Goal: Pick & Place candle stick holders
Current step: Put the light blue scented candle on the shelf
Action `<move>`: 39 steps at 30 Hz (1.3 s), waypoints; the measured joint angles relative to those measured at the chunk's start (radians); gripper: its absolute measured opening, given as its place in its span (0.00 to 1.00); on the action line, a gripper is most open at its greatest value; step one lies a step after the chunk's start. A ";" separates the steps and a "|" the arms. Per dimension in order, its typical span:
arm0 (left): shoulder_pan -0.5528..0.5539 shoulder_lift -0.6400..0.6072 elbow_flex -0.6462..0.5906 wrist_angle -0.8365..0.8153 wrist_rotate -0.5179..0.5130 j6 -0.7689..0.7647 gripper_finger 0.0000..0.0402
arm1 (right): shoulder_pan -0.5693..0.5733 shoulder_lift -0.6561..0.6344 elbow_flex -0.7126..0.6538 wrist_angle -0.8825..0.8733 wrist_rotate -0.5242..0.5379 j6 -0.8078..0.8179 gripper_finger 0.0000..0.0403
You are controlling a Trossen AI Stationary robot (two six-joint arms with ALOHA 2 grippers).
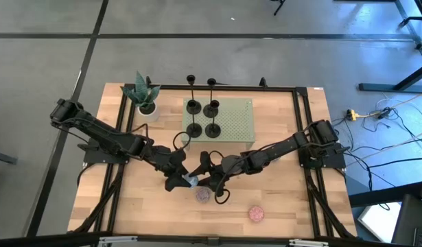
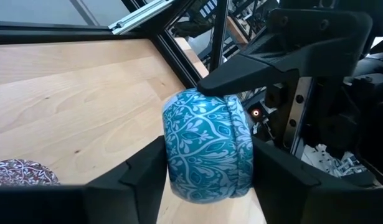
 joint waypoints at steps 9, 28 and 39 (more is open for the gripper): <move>0.002 -0.002 0.000 0.009 -0.019 0.089 0.78 | 0.004 0.003 -0.004 -0.030 -0.026 0.009 0.49; -0.002 -0.001 0.000 0.000 -0.003 0.108 0.79 | 0.119 -0.079 -0.002 -0.191 0.319 0.060 0.51; -0.001 0.000 0.000 0.000 -0.020 0.106 0.79 | 0.249 -0.323 -0.001 -0.721 0.828 0.452 0.51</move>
